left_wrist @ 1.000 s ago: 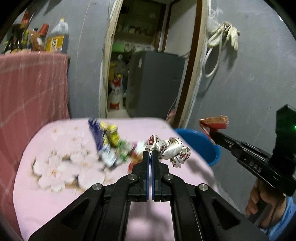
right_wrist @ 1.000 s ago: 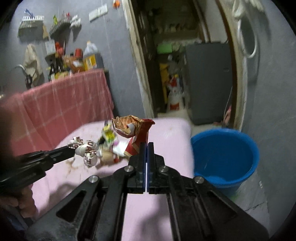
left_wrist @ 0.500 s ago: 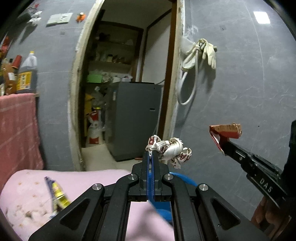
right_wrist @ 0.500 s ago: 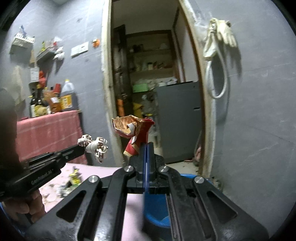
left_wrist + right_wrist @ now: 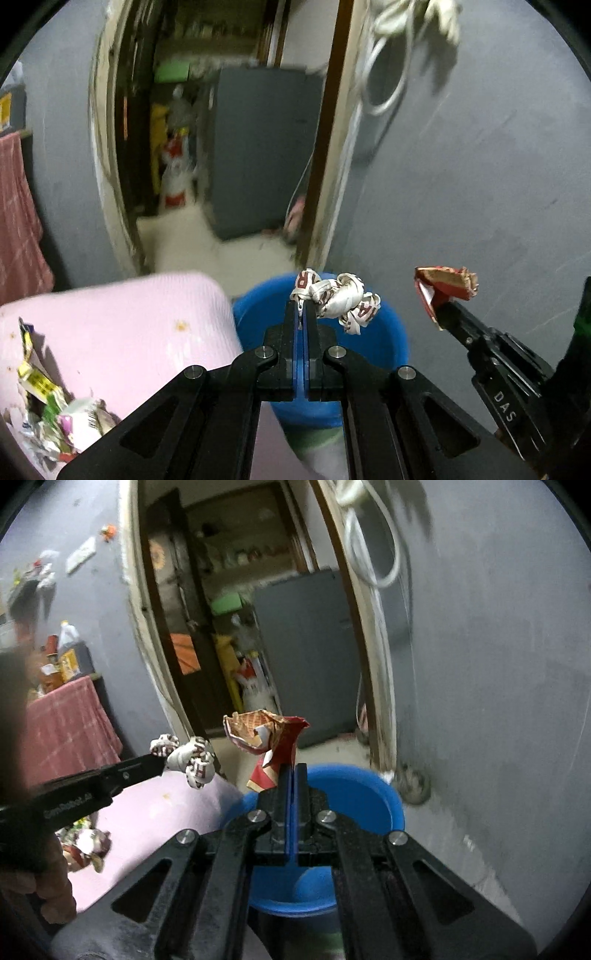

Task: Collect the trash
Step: 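Carry both wrappers over the blue basin and open both tools to drop them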

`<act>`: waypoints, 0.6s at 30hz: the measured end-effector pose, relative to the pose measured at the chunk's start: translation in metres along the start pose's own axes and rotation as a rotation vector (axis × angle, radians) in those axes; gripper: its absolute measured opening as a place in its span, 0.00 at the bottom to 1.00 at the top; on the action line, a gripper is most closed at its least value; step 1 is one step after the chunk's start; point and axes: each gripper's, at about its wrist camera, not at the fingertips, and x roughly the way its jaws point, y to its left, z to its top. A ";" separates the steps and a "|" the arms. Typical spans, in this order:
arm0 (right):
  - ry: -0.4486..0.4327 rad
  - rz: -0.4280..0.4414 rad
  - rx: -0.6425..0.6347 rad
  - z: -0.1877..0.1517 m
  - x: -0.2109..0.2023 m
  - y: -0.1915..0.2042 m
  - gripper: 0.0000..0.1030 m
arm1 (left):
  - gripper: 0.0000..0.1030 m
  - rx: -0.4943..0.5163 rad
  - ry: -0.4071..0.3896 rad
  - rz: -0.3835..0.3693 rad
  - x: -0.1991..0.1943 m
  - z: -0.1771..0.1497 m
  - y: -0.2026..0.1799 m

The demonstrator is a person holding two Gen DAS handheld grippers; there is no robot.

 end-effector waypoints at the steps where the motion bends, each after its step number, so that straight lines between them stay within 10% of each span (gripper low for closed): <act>1: 0.024 0.000 0.017 -0.003 0.007 -0.004 0.01 | 0.00 -0.011 0.037 0.009 0.013 0.000 0.001; 18: 0.186 -0.012 0.122 -0.018 0.047 -0.024 0.19 | 0.15 -0.098 0.232 0.027 0.063 -0.025 0.025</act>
